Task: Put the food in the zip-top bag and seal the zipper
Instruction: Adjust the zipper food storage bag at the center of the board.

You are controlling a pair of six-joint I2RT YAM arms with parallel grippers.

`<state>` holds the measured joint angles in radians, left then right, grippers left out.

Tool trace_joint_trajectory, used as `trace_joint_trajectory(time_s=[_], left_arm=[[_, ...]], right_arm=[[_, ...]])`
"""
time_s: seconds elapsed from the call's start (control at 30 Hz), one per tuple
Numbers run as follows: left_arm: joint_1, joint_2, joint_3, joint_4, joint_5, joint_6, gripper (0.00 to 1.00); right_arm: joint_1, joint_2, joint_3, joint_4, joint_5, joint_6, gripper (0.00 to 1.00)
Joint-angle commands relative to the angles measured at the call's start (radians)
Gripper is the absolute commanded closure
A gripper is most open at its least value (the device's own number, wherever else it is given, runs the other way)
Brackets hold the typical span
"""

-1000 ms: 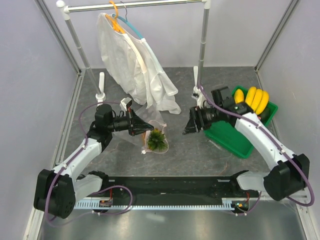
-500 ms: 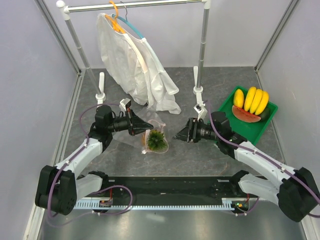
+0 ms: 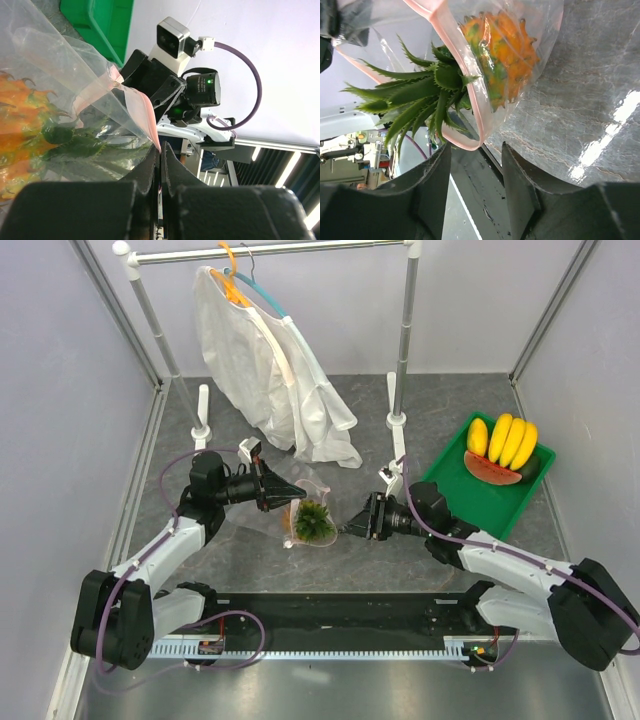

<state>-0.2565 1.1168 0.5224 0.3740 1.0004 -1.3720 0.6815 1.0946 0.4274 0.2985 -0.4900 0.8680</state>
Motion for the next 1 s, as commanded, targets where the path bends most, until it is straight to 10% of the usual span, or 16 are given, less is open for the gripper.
trace_joint_trajectory(time_s=[0.0, 0.6, 0.83, 0.97], left_arm=[[0.007, -0.018, -0.001, 0.020, 0.007, -0.010, 0.98], [0.008, -0.008, -0.007, 0.031, 0.009, -0.013, 0.98], [0.016, -0.005, 0.008, -0.006, 0.033, 0.017, 0.98], [0.016, -0.041, 0.080, -0.214, 0.032, 0.167, 0.98]], right_arm=[[0.029, 0.053, -0.007, 0.097, 0.039, 0.022, 0.50], [0.112, 0.183, -0.001, 0.223, 0.140, 0.088, 0.52], [0.112, 0.176, 0.051, 0.166, 0.148, 0.045, 1.00], [0.104, 0.116, 0.158, 0.091, 0.024, -0.072, 1.00]])
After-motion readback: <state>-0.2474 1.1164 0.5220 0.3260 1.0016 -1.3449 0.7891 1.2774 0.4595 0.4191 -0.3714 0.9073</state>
